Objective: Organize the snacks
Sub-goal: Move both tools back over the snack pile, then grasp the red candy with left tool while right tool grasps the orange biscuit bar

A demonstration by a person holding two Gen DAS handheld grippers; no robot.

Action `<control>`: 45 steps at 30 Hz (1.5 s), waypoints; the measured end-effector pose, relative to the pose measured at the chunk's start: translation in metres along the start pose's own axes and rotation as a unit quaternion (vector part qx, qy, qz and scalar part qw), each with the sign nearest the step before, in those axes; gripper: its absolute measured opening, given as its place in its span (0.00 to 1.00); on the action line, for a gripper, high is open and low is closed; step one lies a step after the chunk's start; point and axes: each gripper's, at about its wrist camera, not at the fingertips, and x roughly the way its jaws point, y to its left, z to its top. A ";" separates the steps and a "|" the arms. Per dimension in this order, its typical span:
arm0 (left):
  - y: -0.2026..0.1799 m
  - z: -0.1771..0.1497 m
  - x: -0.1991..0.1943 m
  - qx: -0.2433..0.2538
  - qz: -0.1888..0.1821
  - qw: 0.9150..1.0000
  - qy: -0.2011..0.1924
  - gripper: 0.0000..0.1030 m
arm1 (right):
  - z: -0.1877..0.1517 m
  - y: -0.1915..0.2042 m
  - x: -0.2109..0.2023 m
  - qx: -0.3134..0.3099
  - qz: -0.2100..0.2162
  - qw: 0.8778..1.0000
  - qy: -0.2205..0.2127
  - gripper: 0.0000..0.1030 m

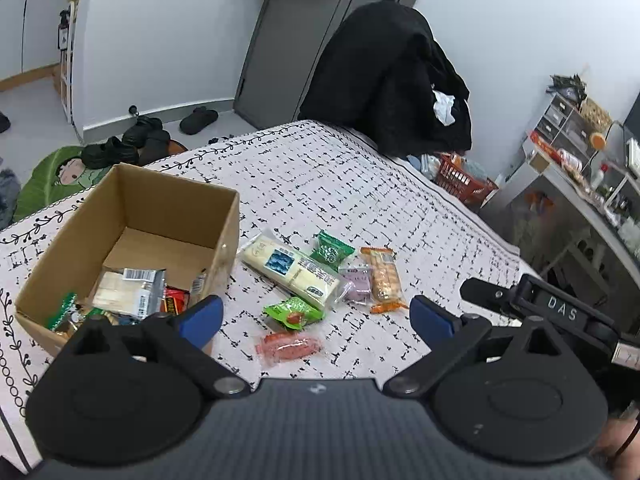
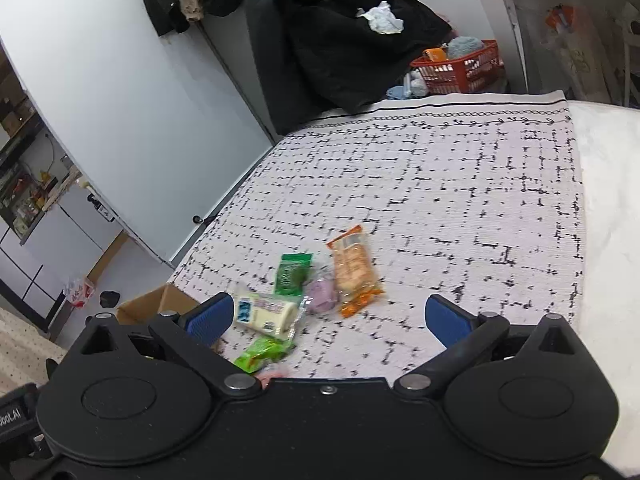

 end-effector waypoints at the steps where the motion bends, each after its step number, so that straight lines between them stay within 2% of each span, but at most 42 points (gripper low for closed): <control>1: -0.004 -0.002 0.002 0.003 0.002 1.000 0.001 0.96 | 0.000 -0.005 0.002 0.004 -0.002 1.000 0.001 1.00; 6: -0.010 -0.010 0.015 0.006 0.003 1.000 0.008 0.96 | -0.002 -0.021 0.012 0.007 0.001 1.000 0.009 1.00; 10: -0.014 -0.015 0.028 0.029 0.034 0.999 0.012 0.92 | -0.005 -0.032 0.020 0.019 0.006 1.000 0.013 1.00; 11: -0.015 -0.017 0.032 0.037 0.038 0.998 0.016 0.90 | -0.005 -0.035 0.023 0.028 0.010 0.999 0.016 1.00; 16: -0.015 -0.026 0.055 0.046 0.046 0.997 0.052 0.67 | -0.004 -0.043 0.035 0.040 0.024 0.999 0.027 1.00; 20: -0.014 -0.033 0.074 0.054 0.059 0.995 0.067 0.61 | -0.004 -0.041 0.049 0.031 0.029 0.998 0.040 0.99; 22: -0.012 -0.037 0.086 0.057 0.063 0.993 0.079 0.56 | -0.005 -0.039 0.059 0.018 0.023 0.998 0.052 0.95; 25: -0.011 -0.041 0.105 0.071 0.081 0.988 0.106 0.53 | -0.004 -0.042 0.072 0.014 0.021 0.997 0.067 0.94; 29: -0.006 -0.044 0.121 0.068 0.093 0.986 0.123 0.52 | -0.002 -0.045 0.087 0.015 0.021 0.997 0.078 0.94; 33: -0.005 -0.043 0.132 0.071 0.101 0.985 0.122 0.53 | 0.001 -0.045 0.100 0.013 0.025 0.996 0.084 0.94; 36: -0.006 -0.042 0.140 0.084 0.100 0.984 0.125 0.56 | 0.003 -0.046 0.108 0.013 0.026 0.996 0.088 0.94; 45: -0.012 -0.036 0.155 0.108 0.099 0.984 0.103 0.63 | 0.009 -0.041 0.126 -0.010 0.034 0.996 0.086 0.94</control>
